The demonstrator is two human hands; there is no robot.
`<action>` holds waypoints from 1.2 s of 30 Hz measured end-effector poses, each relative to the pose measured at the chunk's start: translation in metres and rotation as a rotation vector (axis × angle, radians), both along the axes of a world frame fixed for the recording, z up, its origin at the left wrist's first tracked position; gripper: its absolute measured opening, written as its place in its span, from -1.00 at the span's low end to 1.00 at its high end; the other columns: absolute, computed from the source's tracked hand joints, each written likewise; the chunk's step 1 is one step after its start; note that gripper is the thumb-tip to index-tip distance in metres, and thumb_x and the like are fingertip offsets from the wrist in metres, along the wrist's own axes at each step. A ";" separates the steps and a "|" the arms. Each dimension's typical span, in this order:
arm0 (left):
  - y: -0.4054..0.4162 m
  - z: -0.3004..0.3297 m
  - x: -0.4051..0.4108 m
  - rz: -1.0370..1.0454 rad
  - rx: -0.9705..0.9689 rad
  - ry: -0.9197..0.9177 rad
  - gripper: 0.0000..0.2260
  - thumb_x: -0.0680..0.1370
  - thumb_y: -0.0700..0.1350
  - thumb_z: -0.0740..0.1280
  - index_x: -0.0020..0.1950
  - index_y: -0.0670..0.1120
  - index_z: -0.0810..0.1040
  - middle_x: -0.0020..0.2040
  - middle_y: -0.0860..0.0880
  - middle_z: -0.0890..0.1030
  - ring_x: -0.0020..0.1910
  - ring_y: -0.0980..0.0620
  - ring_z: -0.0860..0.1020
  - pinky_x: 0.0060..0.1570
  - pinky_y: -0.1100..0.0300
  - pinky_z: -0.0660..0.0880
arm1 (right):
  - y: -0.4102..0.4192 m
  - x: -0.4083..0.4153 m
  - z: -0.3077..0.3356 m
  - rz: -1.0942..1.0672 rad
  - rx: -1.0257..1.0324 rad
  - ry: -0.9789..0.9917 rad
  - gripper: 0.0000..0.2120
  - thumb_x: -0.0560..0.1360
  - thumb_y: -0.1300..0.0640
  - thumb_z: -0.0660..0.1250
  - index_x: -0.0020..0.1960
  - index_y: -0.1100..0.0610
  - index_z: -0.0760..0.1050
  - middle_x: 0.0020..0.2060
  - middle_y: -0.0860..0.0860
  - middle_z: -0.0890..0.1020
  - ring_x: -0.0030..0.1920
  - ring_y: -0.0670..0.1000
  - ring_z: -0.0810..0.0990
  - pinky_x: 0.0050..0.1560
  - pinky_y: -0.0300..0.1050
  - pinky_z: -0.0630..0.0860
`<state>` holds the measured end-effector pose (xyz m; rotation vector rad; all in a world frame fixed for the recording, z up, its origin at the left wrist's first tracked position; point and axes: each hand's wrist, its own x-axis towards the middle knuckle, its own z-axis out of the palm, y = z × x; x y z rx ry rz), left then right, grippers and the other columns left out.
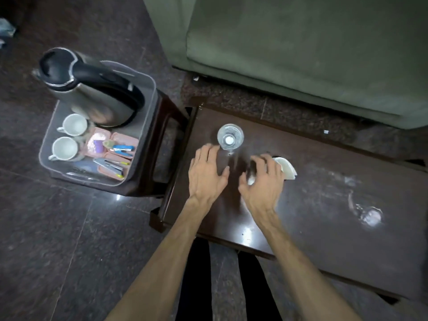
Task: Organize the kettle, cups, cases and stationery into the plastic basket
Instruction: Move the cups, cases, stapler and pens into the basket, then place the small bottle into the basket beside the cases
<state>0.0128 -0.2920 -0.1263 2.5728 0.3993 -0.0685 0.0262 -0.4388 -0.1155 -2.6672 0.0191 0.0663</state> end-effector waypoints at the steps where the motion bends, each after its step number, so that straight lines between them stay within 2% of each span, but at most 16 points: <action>1: -0.007 -0.002 0.011 0.008 -0.013 0.018 -0.34 0.41 0.00 0.54 0.45 -0.13 0.44 0.46 -0.11 0.45 0.43 -0.13 0.42 0.32 -0.11 0.47 | -0.014 0.003 -0.002 -0.016 -0.035 -0.001 -0.44 0.33 0.09 0.54 0.30 0.16 0.58 0.32 0.16 0.57 0.33 0.25 0.52 0.37 0.18 0.38; 3: -0.017 -0.006 0.035 0.030 -0.041 0.069 -0.13 0.38 0.05 0.59 0.58 -0.12 0.28 0.59 -0.13 0.28 0.57 -0.12 0.27 0.41 -0.12 0.38 | -0.036 0.010 -0.006 -0.026 -0.112 0.065 -0.21 0.29 -0.02 0.58 0.47 0.15 0.44 0.50 0.21 0.42 0.49 0.26 0.39 0.45 0.26 0.29; 5: -0.024 -0.012 0.062 0.029 -0.021 0.127 0.00 0.36 0.09 0.61 0.64 -0.13 0.16 0.64 -0.14 0.18 0.62 -0.12 0.17 0.46 -0.14 0.35 | -0.054 0.018 -0.013 -0.037 -0.159 0.180 -0.01 0.27 -0.09 0.63 0.58 0.15 0.29 0.60 0.24 0.26 0.58 0.27 0.25 0.49 0.31 0.19; 8: -0.032 -0.023 0.090 0.004 0.020 0.242 0.08 0.33 0.09 0.65 0.65 -0.15 0.10 0.65 -0.15 0.14 0.64 -0.12 0.12 0.50 -0.15 0.32 | -0.070 0.026 -0.025 -0.058 -0.131 0.303 0.11 0.28 -0.13 0.65 0.64 0.12 0.14 0.63 0.21 0.21 0.61 0.23 0.21 0.51 0.26 0.20; 10: -0.036 -0.031 0.096 0.000 0.019 0.297 0.05 0.34 0.06 0.65 0.64 -0.17 0.12 0.63 -0.16 0.18 0.62 -0.14 0.15 0.50 -0.16 0.33 | -0.078 0.028 -0.032 -0.075 -0.062 0.313 0.08 0.31 -0.07 0.65 0.65 0.11 0.13 0.58 0.19 0.32 0.55 0.22 0.32 0.48 0.18 0.31; 13: -0.042 -0.041 0.096 0.013 0.070 0.249 -0.09 0.38 0.00 0.63 0.59 -0.21 0.24 0.55 -0.18 0.28 0.55 -0.17 0.25 0.45 -0.13 0.39 | -0.086 0.030 -0.040 -0.090 -0.002 0.266 0.01 0.33 0.00 0.63 0.63 0.13 0.18 0.48 0.16 0.45 0.48 0.20 0.39 0.44 0.10 0.42; 20: -0.041 -0.049 0.098 0.076 0.085 0.143 -0.23 0.38 -0.07 0.61 0.51 -0.21 0.37 0.39 -0.21 0.45 0.33 -0.21 0.46 0.29 -0.05 0.49 | -0.094 0.034 -0.047 -0.101 0.102 0.266 0.01 0.32 0.00 0.62 0.63 0.07 0.18 0.47 0.13 0.47 0.45 0.18 0.45 0.37 0.10 0.48; 25: -0.052 -0.047 0.073 0.080 0.058 0.108 -0.26 0.33 -0.06 0.62 0.44 -0.22 0.45 0.31 -0.19 0.50 0.26 -0.18 0.49 0.22 0.01 0.49 | -0.109 0.020 -0.045 -0.172 0.128 0.233 -0.03 0.29 0.02 0.61 0.59 0.09 0.25 0.41 0.12 0.51 0.40 0.18 0.47 0.32 0.09 0.50; 30: -0.077 -0.046 0.031 0.041 0.016 0.096 -0.21 0.28 0.05 0.67 0.40 -0.21 0.49 0.27 -0.19 0.54 0.23 -0.17 0.51 0.20 0.00 0.51 | -0.126 0.003 -0.044 -0.206 0.133 0.260 -0.04 0.30 0.00 0.61 0.59 0.09 0.25 0.42 0.11 0.53 0.40 0.18 0.48 0.34 0.06 0.48; 36: -0.097 -0.048 0.006 -0.050 0.022 0.112 -0.22 0.27 -0.03 0.65 0.42 -0.17 0.44 0.23 -0.18 0.56 0.17 -0.18 0.54 0.14 -0.04 0.58 | -0.130 -0.011 -0.046 -0.238 0.156 0.240 -0.06 0.30 0.01 0.61 0.58 0.06 0.26 0.39 0.10 0.54 0.39 0.15 0.48 0.32 0.04 0.48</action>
